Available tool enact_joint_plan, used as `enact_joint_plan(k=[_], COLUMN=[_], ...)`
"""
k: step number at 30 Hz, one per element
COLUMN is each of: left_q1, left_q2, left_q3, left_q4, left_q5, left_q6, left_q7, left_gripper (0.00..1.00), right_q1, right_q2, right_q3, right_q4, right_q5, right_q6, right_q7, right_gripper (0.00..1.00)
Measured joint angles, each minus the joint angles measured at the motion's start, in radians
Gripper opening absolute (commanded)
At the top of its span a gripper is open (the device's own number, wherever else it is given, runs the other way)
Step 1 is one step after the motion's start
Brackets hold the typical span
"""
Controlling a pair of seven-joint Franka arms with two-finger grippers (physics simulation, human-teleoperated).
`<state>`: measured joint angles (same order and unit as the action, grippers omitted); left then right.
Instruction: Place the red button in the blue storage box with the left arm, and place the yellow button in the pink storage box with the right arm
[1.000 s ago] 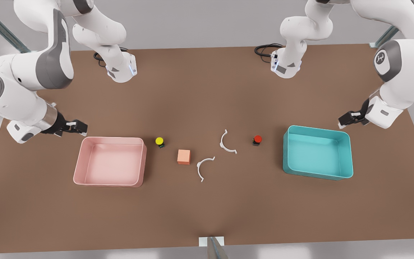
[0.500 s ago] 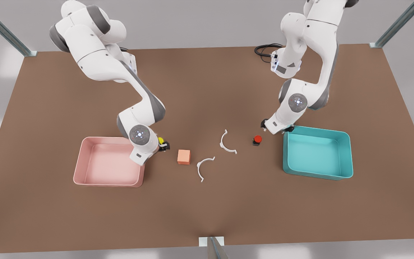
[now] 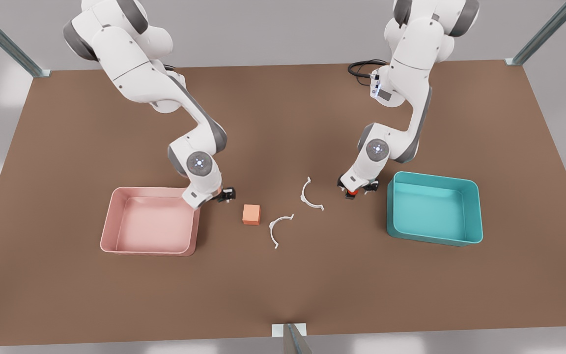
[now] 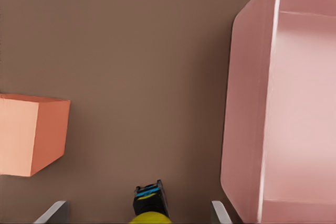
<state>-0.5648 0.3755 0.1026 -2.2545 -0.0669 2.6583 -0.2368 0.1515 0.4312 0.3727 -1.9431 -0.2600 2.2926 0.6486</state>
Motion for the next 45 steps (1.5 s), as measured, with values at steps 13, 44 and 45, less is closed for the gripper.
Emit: enact_joint_plan(k=[13, 44, 45], left_q1=[0.002, 0.146, 0.146], left_q2=[0.018, -0.040, -0.040], left_q3=[0.000, 0.423, 0.423], left_q4=[0.025, 0.246, 0.246], left_q5=[0.002, -0.222, -0.222], left_q6=[0.024, -0.386, -0.387], left_q7=[-0.048, 0.526, 0.544], left_gripper=[0.52, 1.00, 1.00], right_q1=[0.003, -0.009, -0.009], right_q2=[0.029, 0.076, 0.076], right_q3=[0.014, -0.017, -0.018], right_q4=[-0.112, -0.168, -0.168], right_q5=[0.018, -0.007, -0.007], right_q6=[0.099, 0.260, 0.260], right_q7=[0.103, 0.123, 0.121], right_gripper=[1.00, 0.60, 0.58])
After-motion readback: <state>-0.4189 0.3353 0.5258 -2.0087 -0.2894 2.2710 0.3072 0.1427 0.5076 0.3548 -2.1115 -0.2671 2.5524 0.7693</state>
